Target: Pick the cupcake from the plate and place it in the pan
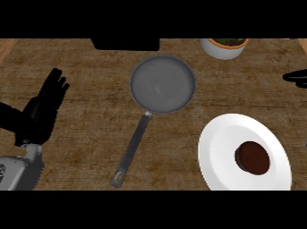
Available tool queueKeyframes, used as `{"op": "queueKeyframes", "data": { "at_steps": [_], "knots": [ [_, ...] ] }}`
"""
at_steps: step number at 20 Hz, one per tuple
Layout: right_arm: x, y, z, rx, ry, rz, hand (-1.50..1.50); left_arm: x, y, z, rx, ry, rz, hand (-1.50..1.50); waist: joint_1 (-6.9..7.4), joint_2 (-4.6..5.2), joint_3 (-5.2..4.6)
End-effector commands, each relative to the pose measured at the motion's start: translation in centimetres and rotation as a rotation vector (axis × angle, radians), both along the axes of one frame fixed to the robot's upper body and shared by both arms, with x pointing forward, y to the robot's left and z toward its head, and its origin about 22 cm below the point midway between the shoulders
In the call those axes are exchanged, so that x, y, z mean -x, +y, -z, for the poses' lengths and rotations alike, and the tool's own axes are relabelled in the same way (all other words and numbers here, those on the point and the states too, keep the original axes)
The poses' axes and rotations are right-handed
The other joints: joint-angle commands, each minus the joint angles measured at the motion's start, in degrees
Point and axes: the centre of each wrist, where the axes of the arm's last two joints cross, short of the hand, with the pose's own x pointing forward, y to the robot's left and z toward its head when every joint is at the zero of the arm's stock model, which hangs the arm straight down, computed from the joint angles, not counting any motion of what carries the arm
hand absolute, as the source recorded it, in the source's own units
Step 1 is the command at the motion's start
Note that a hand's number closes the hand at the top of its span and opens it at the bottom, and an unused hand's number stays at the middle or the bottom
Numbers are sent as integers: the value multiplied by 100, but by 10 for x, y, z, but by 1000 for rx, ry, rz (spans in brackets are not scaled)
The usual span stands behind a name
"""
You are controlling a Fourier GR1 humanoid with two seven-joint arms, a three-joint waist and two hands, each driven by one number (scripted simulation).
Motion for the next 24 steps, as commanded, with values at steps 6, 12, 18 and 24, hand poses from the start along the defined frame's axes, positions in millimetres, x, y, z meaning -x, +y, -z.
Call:
{"op": "queueKeyframes", "data": {
  "at_steps": [6, 12, 18, 24],
  "knots": [
    [-9, 29, 1, 357, -138, -258, -150, -6, 7, -10, -8, 25, -2, 0, -36, -47, -29],
    [-4, 44, 17, 705, -131, -326, -150, -4, 0, -10, 0, 22, 6, 0, -9, -45, -37],
    [-11, 38, 31, 836, -156, -399, -150, 14, 2, 7, -4, 31, -7, 0, -63, -61, -36],
    [17, 42, 37, 908, -357, -396, -150, -5, 4, -3, 17, 36, -27, 0, -273, -93, -36]
  ]
}}
